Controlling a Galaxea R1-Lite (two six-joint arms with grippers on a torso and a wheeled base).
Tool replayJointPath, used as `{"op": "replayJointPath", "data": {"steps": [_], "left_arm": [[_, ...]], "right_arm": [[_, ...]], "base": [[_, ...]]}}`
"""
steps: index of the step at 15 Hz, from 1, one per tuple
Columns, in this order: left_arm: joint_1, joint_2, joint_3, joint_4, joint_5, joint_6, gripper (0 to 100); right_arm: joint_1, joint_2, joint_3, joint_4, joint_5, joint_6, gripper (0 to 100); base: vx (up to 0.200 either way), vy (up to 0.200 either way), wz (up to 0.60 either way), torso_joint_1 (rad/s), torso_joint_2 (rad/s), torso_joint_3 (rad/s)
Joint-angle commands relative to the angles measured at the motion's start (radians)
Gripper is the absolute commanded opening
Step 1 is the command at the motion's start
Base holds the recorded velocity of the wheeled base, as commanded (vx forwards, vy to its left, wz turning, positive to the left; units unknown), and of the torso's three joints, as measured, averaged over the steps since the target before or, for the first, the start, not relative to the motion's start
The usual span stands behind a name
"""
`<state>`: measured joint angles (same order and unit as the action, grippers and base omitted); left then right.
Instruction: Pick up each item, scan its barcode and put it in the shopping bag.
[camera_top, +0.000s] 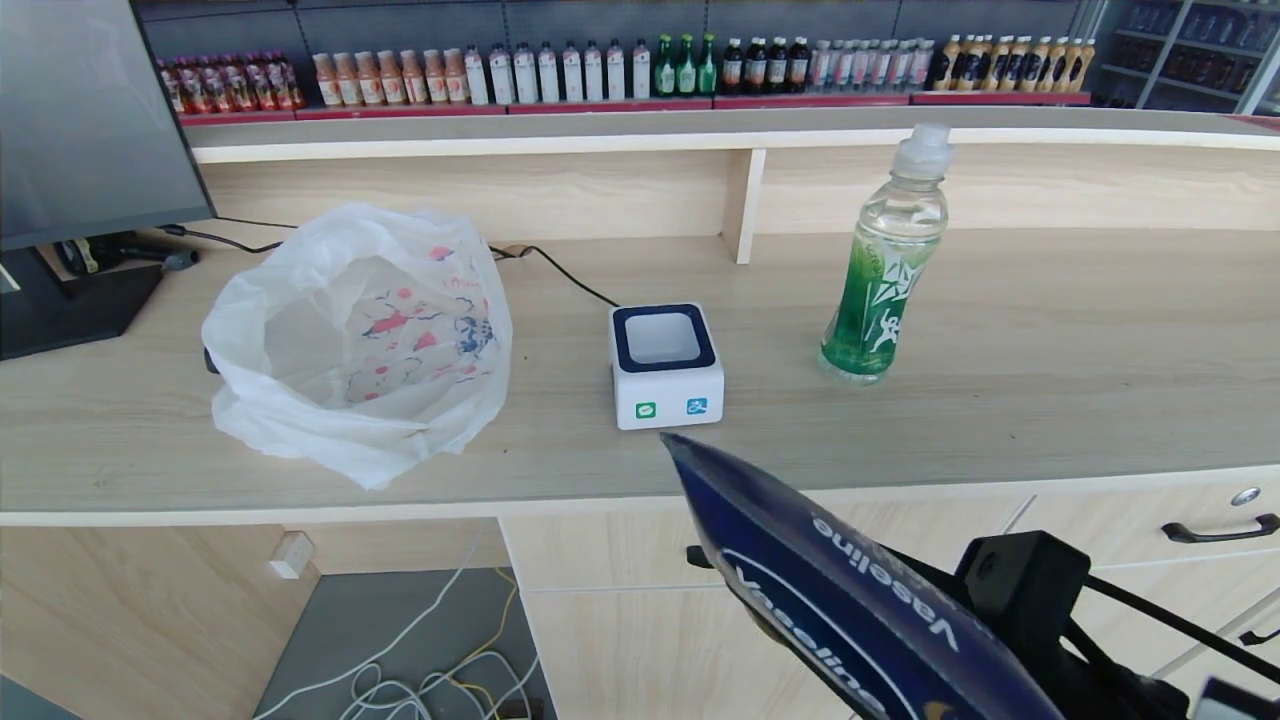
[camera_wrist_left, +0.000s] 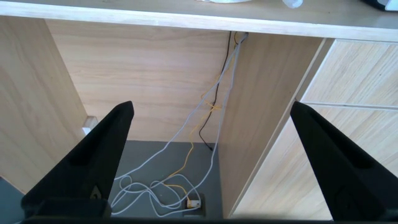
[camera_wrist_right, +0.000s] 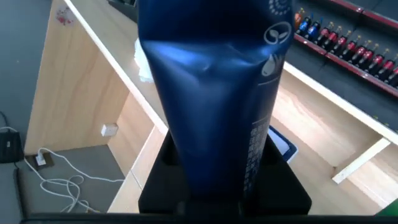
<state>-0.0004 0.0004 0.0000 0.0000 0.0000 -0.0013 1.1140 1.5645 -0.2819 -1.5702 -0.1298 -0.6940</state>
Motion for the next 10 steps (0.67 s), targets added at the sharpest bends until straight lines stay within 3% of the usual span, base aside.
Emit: {"op": "replayJointPath", "data": {"steps": [1, 3, 4, 5, 6, 10], "left_arm": [[0.0, 0.0, 0.0, 0.0, 0.0, 0.0, 100], [0.0, 0.0, 0.0, 0.0, 0.0, 0.0, 100], [0.0, 0.0, 0.0, 0.0, 0.0, 0.0, 100], [-0.001, 0.0, 0.0, 0.0, 0.0, 0.0, 100], [0.0, 0.0, 0.0, 0.0, 0.0, 0.0, 100], [0.0, 0.0, 0.0, 0.0, 0.0, 0.0, 100]], "right_arm": [[-0.014, -0.027, 0.012, -0.001, 0.038, -0.027, 0], [-0.01, -0.052, 0.018, -0.001, 0.154, -0.117, 0], [-0.01, -0.052, 0.018, -0.001, 0.157, -0.124, 0], [-0.01, -0.034, 0.021, -0.001, 0.202, -0.303, 0], [-0.01, -0.038, 0.029, -0.001, 0.203, -0.358, 0], [-0.007, -0.026, 0.043, -0.001, 0.294, -0.486, 0]], "base": [[0.0, 0.0, 0.0, 0.0, 0.0, 0.0], [0.0, 0.0, 0.0, 0.0, 0.0, 0.0], [0.0, 0.0, 0.0, 0.0, 0.0, 0.0], [0.0, 0.0, 0.0, 0.0, 0.0, 0.0], [0.0, 0.0, 0.0, 0.0, 0.0, 0.0], [0.0, 0.0, 0.0, 0.0, 0.0, 0.0]]}}
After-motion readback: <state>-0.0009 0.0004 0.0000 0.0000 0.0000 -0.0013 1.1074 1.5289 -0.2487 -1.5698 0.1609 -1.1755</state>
